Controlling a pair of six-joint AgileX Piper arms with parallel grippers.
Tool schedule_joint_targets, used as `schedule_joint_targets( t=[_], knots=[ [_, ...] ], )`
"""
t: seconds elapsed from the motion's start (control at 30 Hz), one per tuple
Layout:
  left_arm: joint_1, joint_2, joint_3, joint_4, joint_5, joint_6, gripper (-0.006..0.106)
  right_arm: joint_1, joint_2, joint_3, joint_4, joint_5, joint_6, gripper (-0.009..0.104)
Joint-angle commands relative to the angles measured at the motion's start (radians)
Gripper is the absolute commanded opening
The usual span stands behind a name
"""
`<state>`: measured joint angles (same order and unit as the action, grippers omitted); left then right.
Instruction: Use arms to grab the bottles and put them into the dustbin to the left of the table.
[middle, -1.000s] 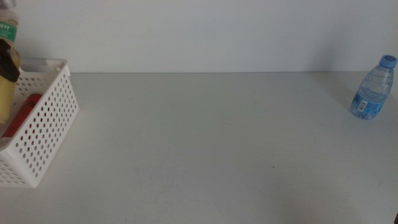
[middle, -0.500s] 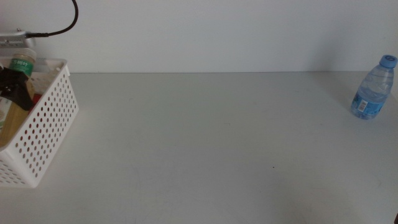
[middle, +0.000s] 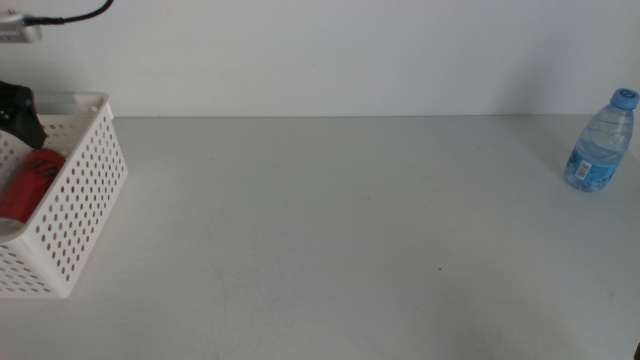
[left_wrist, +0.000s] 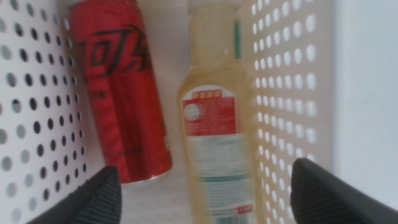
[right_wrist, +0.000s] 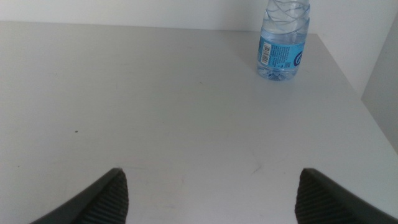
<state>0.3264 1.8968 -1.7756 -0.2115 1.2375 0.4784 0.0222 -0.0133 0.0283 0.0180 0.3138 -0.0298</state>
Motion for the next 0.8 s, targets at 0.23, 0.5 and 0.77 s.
schedule_joint_targets(
  t=[0.23, 0.5, 0.77],
  knots=[
    [-0.026, -0.263, -0.002, -0.343, 0.069, 0.007, 0.082, -0.008, 0.004, -0.009, -0.012, -0.074, -0.011, 0.070],
    [-0.194, -0.469, 0.114, -0.442, -0.093, 0.124, 0.077, -0.008, 0.004, -0.009, -0.012, -0.074, -0.011, 0.070],
    [-0.406, -0.574, 0.192, -0.435, -0.157, 0.133, 0.077, -0.008, 0.004, -0.009, -0.012, -0.074, -0.011, 0.070]
  ],
)
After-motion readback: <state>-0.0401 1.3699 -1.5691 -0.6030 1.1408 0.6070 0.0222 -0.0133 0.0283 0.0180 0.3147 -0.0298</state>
